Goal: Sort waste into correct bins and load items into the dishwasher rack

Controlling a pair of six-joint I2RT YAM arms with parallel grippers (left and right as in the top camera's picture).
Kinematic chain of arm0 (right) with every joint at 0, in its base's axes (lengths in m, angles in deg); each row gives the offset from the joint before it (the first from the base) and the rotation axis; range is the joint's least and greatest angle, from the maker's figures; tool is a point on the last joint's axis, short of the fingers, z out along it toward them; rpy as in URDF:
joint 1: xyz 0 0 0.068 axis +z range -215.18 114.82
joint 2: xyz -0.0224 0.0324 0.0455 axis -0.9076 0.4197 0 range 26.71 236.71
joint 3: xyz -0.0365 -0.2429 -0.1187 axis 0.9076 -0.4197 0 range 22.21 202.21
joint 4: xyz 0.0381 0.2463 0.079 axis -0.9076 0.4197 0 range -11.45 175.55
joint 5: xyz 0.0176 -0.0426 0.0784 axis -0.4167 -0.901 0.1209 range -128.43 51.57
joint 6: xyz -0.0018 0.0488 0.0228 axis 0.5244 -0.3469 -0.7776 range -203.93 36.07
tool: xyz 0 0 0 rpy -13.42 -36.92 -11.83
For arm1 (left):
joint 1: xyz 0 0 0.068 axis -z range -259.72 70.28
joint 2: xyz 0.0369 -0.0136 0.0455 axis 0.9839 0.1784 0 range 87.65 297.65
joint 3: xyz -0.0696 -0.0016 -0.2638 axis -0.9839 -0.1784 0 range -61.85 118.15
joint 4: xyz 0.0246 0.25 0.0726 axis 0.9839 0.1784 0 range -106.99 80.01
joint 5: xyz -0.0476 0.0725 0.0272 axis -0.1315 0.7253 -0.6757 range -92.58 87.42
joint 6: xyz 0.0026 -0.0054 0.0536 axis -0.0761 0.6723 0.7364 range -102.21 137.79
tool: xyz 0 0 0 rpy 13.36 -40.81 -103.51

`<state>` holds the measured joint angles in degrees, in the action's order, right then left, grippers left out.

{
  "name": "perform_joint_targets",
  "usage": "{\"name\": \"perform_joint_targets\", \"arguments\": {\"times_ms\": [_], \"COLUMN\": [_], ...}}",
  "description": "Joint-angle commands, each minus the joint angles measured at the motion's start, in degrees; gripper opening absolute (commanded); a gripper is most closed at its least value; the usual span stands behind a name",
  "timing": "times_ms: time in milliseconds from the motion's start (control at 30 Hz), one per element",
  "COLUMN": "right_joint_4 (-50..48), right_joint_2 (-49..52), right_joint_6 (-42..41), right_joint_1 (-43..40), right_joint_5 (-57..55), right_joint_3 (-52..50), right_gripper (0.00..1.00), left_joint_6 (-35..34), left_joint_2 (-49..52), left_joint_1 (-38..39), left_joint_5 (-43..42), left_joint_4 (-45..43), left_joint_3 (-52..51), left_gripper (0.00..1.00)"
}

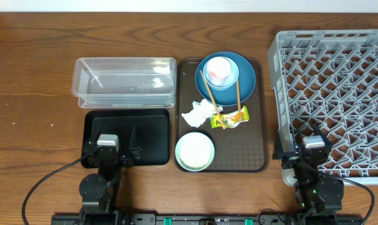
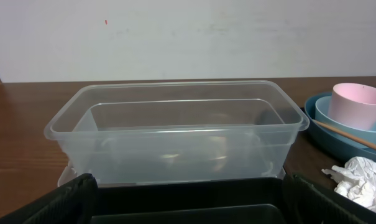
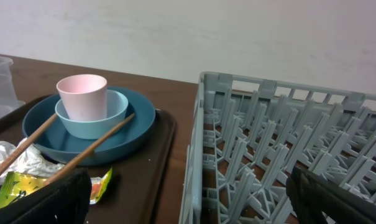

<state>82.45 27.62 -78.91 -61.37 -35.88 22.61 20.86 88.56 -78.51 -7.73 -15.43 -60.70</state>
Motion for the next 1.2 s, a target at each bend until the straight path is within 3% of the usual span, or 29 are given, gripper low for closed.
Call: {"name": "perform_joint_targets", "arguments": {"times_ms": [0,733,933,1167], "right_joint_4": [0.2,0.2,0.2,0.2], "right_joint_2": [0.1,0.1,0.1,0.1], "right_joint_6": [-0.2,-0.2,-0.2,-0.2], "right_joint_1": [0.4,0.4,0.4,0.4], "right_joint_5": [-0.6,-0.6,-0.6,-0.6], "right_joint_3": [-0.1,-0.1,-0.1,-0.1], "right_gripper": [0.99,0.99,0.99,0.99], "left_joint_6": [0.8,0.3,-8.3,-13.5], "left_joint_2": [0.1,0.1,0.1,0.6], "left_joint_1": [-0.1,-0.1,-0.1,-0.1], "left_joint_5": [-0.2,-3.3,-15.8,-17.0], "left_joint_4": [2.0,1.1,3.5,15.3], "left_joint_3": [-0.9,-0.9,0.8,9.9], "left_gripper": [0.98,0.98,0.98,0.98]}}
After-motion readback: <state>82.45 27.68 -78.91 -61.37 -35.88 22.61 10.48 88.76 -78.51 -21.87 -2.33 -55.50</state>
